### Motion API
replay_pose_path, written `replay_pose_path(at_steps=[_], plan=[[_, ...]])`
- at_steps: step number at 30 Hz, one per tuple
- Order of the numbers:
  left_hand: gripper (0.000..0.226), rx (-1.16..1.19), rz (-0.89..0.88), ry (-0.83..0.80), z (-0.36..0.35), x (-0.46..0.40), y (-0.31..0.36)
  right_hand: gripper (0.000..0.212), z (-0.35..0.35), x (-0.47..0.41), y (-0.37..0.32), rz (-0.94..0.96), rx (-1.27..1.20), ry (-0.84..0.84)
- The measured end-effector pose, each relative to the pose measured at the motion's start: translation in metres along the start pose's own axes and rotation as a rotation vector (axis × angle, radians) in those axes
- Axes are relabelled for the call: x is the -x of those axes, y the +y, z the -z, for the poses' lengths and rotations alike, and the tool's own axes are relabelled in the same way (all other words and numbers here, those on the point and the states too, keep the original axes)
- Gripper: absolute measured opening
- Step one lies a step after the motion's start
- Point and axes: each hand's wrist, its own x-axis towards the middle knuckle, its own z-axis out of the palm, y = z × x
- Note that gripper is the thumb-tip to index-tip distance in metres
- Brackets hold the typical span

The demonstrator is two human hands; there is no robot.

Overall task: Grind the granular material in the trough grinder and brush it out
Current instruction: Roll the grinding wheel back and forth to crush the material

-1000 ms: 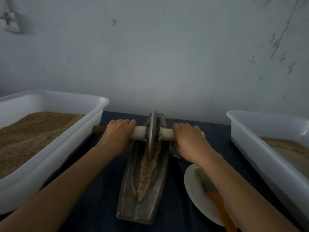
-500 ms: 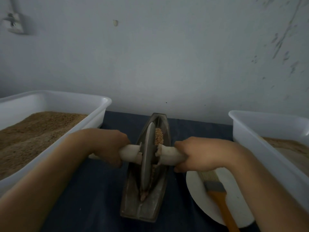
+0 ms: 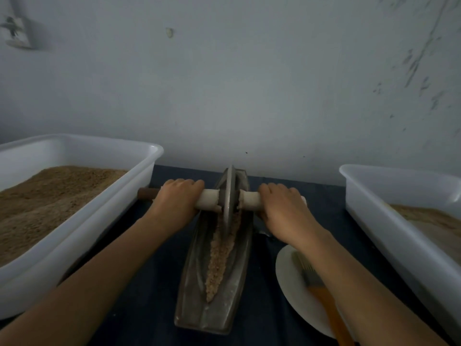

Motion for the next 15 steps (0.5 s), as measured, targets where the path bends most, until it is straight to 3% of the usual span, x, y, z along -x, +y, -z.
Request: replay_pose_path(at_steps=[3, 10, 15], plan=[[0.025, 0.019, -0.01, -0.133, 0.01, 0.001, -0.001, 0.022, 0.01, 0.003, 0.0, 0.008, -0.026, -0.147], [0.036, 0.116, -0.032, -0.677, 0.053, 0.018, -0.001, 0.021, 0.062, 0.017, -0.01, 0.096, -0.22, -0.631], [0.03, 0.117, -0.068, -0.77, 0.062, 0.024, -0.003, 0.02, 0.073, 0.023, -0.012, 0.112, -0.276, -0.695]])
